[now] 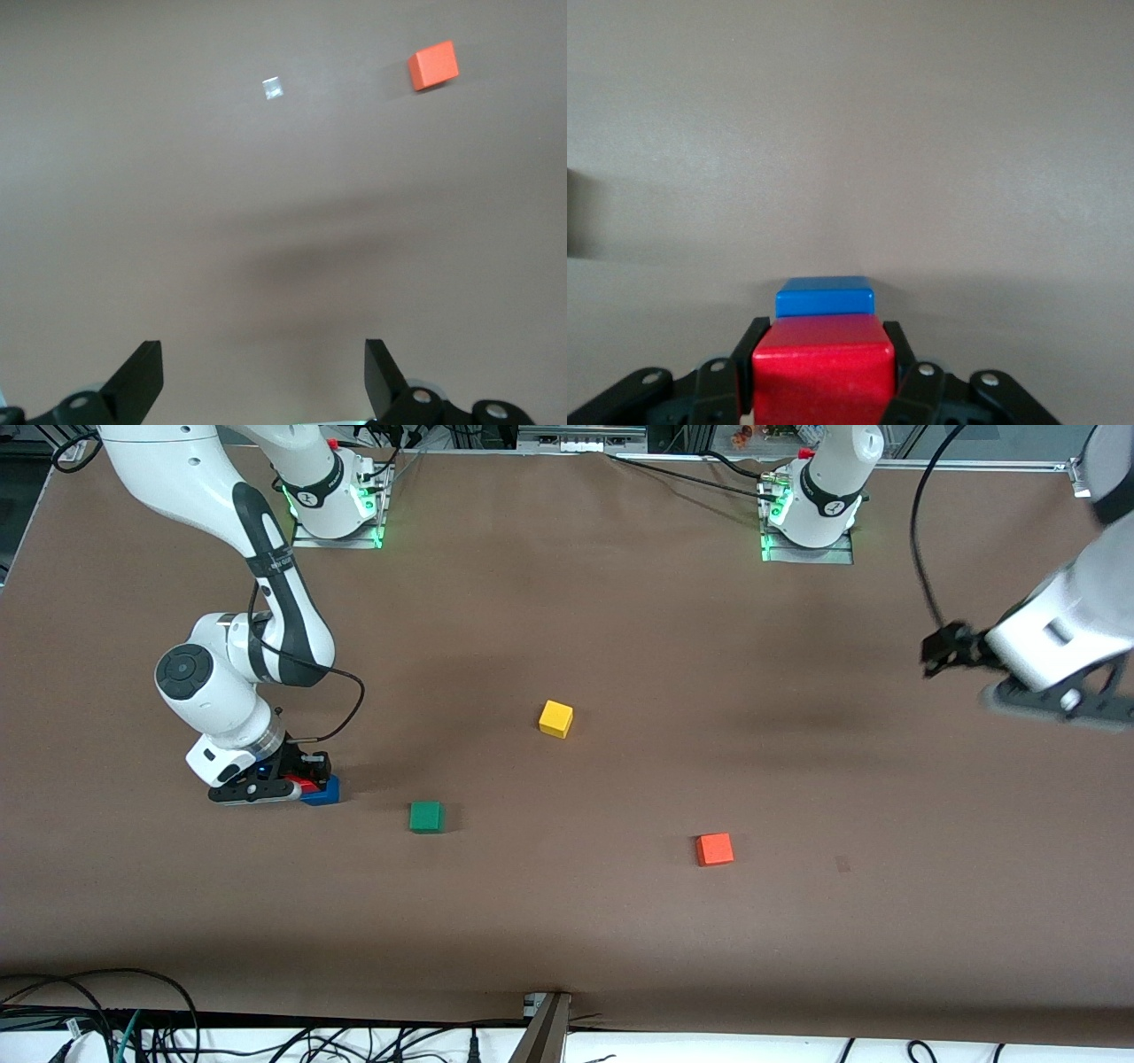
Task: Pass red block to right arm, stack on blue
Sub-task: 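Open the right gripper on the stack while the left gripper withdraws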
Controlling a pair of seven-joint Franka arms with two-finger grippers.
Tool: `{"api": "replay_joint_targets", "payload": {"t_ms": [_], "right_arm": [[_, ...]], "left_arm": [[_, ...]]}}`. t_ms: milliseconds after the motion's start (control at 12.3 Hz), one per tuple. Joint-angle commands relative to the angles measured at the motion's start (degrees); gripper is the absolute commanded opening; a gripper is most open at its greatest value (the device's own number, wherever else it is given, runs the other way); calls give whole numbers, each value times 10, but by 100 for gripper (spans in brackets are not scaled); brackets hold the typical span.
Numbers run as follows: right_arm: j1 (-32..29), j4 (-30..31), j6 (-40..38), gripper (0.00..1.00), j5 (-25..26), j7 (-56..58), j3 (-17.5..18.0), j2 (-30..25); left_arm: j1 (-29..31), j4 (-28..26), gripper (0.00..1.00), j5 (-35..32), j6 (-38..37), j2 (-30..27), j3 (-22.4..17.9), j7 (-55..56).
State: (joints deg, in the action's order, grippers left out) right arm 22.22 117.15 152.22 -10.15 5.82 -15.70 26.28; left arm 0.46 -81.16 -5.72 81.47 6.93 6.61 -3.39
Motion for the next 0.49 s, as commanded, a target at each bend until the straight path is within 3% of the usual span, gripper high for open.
{"api": "replay_joint_targets", "payload": {"t_ms": [0,81,162,244,406], "right_arm": [[5,7,14,0,11,-10,-3,1],[5,7,14,0,11,-10,-3,1],[6,4,14,39,11,-9,-3,1],[4,0,13,99,11,-5,-3,1],[2,-14,4,100,11,-5,-4,0]], "left_arm": [[1,-169,100,22,65,-124,-13,-1],[4,-195,100,23,83,-145,-13,-1],[8,-197,100,29,85,-146,-13,-1],[5,-191,100,31,84,-143,-13,-1],[0,-177,100,37,81,-131,-14,-1]]}}
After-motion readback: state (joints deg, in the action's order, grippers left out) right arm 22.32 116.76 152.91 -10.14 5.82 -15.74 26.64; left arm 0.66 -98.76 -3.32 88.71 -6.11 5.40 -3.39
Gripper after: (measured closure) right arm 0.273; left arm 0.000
